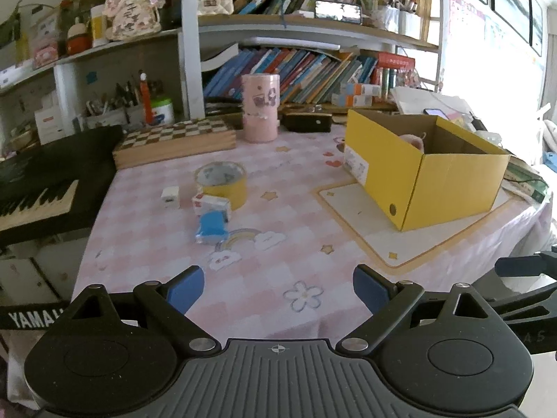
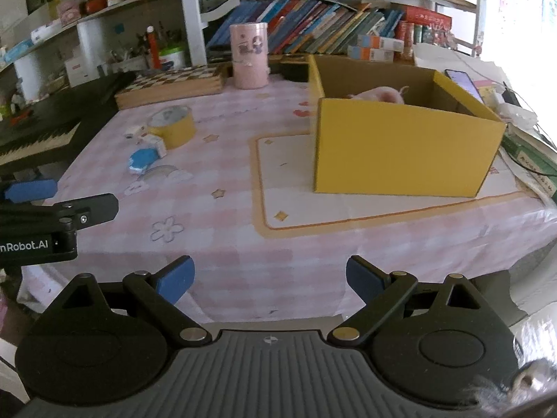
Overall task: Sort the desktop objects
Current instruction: 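Move both tools back toward the tape roll and blue item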
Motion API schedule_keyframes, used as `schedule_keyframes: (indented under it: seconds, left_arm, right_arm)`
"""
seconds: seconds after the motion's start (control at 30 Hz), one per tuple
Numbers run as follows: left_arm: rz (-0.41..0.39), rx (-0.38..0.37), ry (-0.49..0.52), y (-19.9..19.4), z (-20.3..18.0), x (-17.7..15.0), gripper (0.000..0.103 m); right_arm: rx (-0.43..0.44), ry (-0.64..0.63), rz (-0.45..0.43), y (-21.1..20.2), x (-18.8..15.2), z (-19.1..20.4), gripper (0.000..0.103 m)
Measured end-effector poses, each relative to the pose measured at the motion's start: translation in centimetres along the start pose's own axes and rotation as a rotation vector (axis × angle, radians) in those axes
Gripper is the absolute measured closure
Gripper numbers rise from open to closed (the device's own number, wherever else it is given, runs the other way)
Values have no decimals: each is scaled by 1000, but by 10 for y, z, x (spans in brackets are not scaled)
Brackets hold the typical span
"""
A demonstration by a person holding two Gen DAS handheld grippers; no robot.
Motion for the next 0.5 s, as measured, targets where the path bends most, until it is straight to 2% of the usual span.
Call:
schedule_keyframes:
  seconds: [0.5]
  left_arm:
    - [-4, 60, -42, -20, 38, -14, 8]
  right_arm:
    - [67, -79, -1, 2, -4, 51, 9]
Point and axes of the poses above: each gripper's, at about its wrist camera, not at the fingertips, and y roughly the way its jaws point, z to its left, x to its top, the point moved 10 cm from there along y, roughly the way its jaws point
